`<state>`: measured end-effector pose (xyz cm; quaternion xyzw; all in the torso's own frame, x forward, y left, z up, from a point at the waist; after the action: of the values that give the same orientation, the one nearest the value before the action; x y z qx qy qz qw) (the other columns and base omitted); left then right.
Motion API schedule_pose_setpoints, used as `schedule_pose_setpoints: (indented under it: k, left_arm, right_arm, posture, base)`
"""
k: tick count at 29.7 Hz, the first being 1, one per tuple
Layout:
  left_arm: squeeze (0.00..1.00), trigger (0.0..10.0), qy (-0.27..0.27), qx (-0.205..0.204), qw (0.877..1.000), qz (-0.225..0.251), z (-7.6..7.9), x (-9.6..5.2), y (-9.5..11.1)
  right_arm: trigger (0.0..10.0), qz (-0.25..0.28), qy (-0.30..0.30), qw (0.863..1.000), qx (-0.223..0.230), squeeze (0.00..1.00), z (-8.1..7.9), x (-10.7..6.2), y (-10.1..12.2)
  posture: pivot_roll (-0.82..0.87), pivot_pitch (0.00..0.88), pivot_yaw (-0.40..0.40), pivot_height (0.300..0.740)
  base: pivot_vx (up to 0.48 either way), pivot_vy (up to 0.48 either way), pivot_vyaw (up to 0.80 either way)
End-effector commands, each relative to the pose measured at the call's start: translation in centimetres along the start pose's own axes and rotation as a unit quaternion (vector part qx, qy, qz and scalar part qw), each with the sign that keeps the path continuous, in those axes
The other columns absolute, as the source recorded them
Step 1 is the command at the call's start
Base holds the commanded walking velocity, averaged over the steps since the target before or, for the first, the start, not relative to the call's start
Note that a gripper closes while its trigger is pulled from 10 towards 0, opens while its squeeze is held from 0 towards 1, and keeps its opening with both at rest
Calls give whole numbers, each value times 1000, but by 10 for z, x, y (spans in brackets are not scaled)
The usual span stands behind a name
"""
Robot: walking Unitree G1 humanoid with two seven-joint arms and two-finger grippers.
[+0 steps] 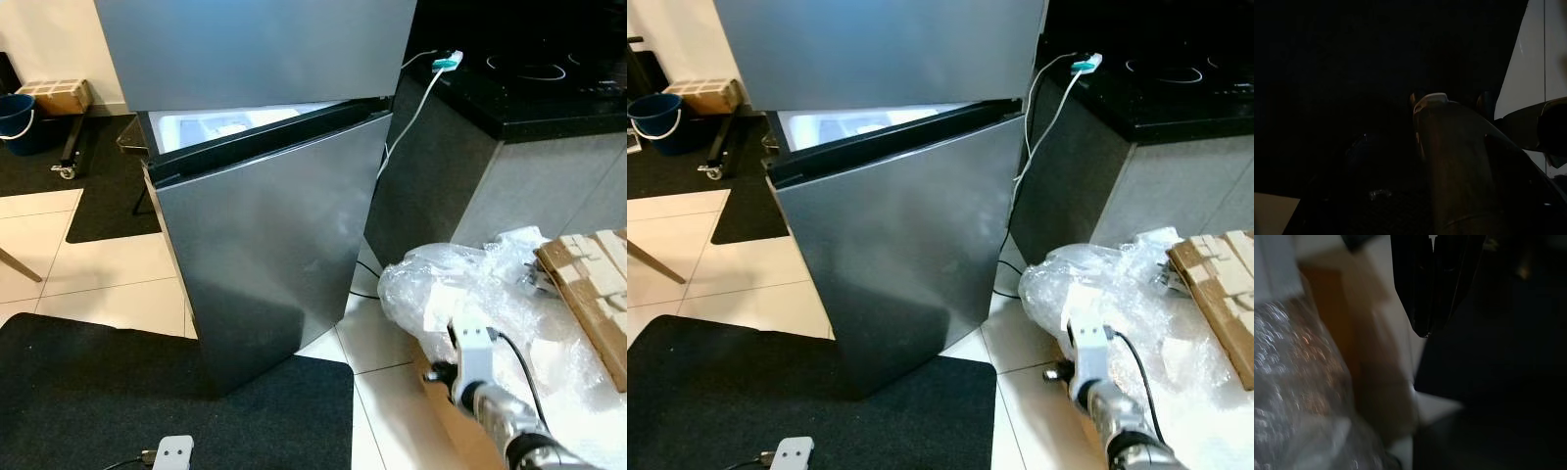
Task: Restocking fridge
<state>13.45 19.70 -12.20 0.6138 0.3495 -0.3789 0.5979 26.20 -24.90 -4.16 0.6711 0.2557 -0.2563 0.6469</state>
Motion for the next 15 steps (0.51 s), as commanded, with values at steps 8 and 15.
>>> schedule_pose_setpoints:
  k: [8,15]
  left_arm:
    - [0,10000,-3,21,1000,-15,2,-1,-7]
    - [0,10000,0,24,1000,-11,2,0,-4]
  right_arm:
    - [10000,-165,-82,982,-42,0,15,-31,-104]
    - [10000,-189,-83,978,-27,51,18,-42,-124]
  posture:
    - [-63,0,-26,740]
    - [-67,0,-26,740]
  base:
    - [0,0,0]
    - [0,0,329]
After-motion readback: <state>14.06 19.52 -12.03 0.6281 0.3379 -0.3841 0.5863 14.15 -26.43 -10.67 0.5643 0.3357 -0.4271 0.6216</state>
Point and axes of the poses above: a point about 5 cm out from each wrist's last joint towards the gripper, its own x axis pointing out of the wrist towards the gripper, its own y axis along the axis of the wrist's last joint, z = x × y, the point moved 2 cm from there along x, pointing out of the wrist towards the gripper, and after that the axes turned 7 degrees about x, right-handed, at the moved point
